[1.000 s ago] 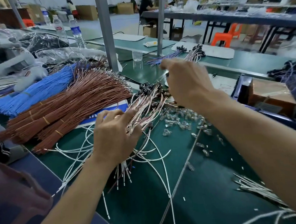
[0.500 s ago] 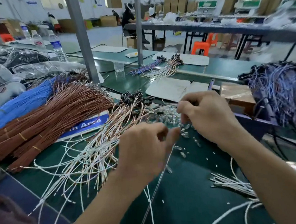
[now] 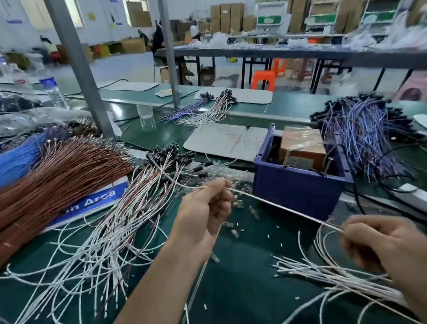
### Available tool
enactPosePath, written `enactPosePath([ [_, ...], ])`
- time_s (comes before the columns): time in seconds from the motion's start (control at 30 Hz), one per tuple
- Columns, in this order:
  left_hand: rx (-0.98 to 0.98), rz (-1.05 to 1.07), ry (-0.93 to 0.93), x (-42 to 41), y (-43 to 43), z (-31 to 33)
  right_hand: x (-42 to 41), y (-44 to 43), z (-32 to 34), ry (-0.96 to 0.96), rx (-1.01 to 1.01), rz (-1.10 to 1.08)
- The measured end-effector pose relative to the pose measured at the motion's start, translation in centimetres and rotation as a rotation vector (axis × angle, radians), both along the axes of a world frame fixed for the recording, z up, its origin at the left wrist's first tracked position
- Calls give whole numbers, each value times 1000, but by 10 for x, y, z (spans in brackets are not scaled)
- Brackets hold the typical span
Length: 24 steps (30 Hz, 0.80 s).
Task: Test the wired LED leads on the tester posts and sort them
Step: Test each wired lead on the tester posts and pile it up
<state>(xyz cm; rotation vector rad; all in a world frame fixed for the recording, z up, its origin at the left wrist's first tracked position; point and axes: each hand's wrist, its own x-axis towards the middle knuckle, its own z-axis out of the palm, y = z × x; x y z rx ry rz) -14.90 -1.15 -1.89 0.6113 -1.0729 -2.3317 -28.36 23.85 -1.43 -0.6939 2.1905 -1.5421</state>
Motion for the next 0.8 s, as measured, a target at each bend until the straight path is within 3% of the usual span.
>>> enactPosePath([
  [0.2, 5, 57, -22, -20, 7, -10, -19, 51, -14, -2, 195, -10],
  [0.43, -220, 233, -173, -33, 14, -28, 1, 48, 3, 302, 542, 49],
  [0.63, -313, 482, -206, -29, -6, -36, 4, 49, 12, 305, 574, 54],
  [0.8, -328, 544, -228, -27, -15, -46, -6, 57, 3, 347, 645, -105],
])
